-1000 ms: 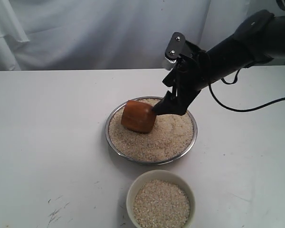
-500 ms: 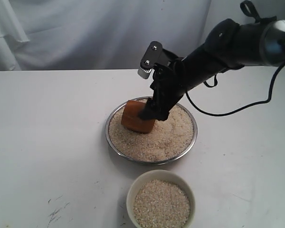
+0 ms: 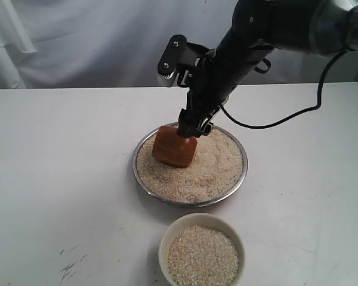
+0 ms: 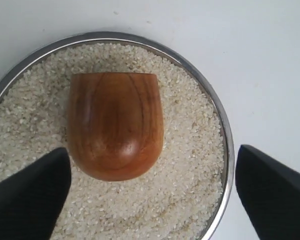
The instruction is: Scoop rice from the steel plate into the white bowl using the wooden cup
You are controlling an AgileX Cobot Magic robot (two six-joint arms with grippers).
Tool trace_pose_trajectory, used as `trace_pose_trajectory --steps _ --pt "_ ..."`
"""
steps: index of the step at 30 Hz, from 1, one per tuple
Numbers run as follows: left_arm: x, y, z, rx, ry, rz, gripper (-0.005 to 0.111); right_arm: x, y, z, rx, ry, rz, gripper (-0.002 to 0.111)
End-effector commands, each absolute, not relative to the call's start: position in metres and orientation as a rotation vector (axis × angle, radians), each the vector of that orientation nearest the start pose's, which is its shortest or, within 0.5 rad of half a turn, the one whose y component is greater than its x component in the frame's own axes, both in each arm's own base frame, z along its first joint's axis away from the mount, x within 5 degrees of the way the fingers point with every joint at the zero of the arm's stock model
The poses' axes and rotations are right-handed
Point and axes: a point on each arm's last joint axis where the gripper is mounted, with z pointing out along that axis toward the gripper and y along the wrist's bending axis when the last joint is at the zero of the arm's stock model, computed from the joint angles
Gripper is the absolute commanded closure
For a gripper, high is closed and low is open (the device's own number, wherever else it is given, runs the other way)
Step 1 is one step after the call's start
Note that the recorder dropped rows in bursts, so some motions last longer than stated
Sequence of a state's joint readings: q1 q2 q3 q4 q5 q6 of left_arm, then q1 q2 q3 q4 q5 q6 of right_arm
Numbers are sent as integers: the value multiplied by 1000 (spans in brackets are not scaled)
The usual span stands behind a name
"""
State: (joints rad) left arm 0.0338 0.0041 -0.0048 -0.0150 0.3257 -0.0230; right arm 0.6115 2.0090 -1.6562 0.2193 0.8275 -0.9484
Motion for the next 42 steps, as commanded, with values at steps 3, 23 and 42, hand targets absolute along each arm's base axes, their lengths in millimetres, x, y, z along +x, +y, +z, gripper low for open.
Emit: trace_pose_trajectory --steps 3,23,42 --pt "54 1 184 -58 1801 -8 107 349 275 242 -1782 1947 135 27" --pt "54 1 184 -58 1801 -8 107 348 277 233 -1565 2077 248 18" --pt "54 1 184 -58 1801 -8 107 367 270 234 -1525 2113 212 28"
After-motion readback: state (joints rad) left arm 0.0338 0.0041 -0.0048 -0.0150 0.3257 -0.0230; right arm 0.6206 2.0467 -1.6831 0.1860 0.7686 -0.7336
